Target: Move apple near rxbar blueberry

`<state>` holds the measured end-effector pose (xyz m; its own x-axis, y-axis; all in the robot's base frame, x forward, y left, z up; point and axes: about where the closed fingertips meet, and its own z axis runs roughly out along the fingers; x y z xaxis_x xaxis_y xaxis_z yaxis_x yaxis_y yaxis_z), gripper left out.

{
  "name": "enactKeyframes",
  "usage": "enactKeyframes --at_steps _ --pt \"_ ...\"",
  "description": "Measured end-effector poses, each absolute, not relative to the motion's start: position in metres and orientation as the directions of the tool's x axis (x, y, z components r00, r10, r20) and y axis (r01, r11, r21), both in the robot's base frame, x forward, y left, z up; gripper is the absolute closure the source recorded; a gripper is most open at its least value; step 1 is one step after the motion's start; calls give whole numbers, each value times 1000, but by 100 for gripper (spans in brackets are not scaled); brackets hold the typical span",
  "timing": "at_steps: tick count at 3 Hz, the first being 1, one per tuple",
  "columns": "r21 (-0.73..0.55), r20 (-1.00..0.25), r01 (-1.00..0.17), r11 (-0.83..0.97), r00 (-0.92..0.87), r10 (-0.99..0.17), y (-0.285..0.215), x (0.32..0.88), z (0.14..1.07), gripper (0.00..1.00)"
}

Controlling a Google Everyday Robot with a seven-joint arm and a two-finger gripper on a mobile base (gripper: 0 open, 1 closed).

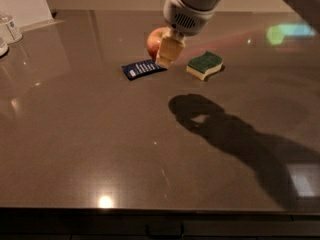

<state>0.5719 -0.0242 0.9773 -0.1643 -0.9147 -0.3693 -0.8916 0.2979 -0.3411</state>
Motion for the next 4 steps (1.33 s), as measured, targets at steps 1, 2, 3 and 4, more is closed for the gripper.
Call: enactKeyframes --at_steps 1,2,3,4 --pt "-341 -369 -892 297 -163 -915 -24 572 977 100" --pt "-327 -394 -878 349 -209 -895 -24 587 969 100" --pt "-292 -419 -862 414 -274 -866 -24 610 950 100" --pt "-251 -421 -846 471 -343 -840 -26 629 926 100"
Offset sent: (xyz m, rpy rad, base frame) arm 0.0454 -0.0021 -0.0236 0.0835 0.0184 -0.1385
